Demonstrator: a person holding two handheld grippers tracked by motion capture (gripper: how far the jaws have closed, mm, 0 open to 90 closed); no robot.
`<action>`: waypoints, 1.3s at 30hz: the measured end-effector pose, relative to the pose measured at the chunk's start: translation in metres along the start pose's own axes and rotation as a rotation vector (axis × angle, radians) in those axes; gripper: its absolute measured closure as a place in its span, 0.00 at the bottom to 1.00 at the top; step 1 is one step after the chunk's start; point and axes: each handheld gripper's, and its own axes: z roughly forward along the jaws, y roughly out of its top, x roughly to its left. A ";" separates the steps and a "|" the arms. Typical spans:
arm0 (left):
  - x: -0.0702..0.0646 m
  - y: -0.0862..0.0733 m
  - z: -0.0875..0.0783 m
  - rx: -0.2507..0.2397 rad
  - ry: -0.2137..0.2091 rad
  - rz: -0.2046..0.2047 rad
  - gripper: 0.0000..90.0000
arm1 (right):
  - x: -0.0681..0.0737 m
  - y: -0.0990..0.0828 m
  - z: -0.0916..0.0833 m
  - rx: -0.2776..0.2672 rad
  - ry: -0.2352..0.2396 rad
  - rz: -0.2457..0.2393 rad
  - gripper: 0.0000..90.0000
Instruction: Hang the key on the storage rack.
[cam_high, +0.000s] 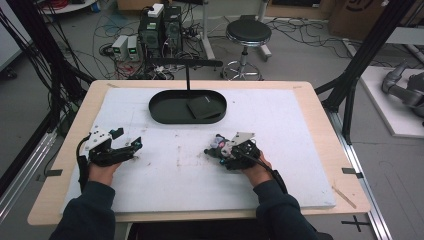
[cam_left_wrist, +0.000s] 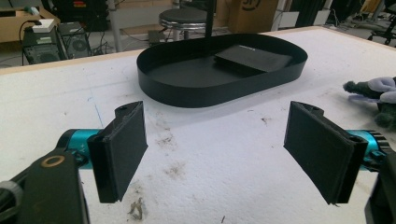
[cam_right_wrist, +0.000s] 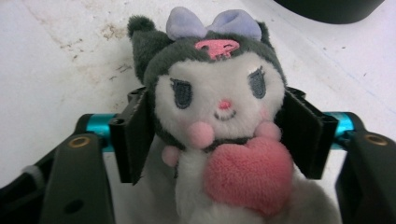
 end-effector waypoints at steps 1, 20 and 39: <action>0.000 0.000 0.000 0.000 0.000 0.000 0.23 | -0.001 0.000 0.000 -0.002 0.002 0.004 0.40; 0.001 0.000 -0.001 -0.001 -0.001 0.002 0.24 | -0.051 0.059 -0.068 -0.184 0.095 0.086 0.42; 0.001 0.001 0.000 -0.011 -0.003 -0.005 0.24 | -0.102 0.134 -0.066 -0.253 -0.021 0.130 0.43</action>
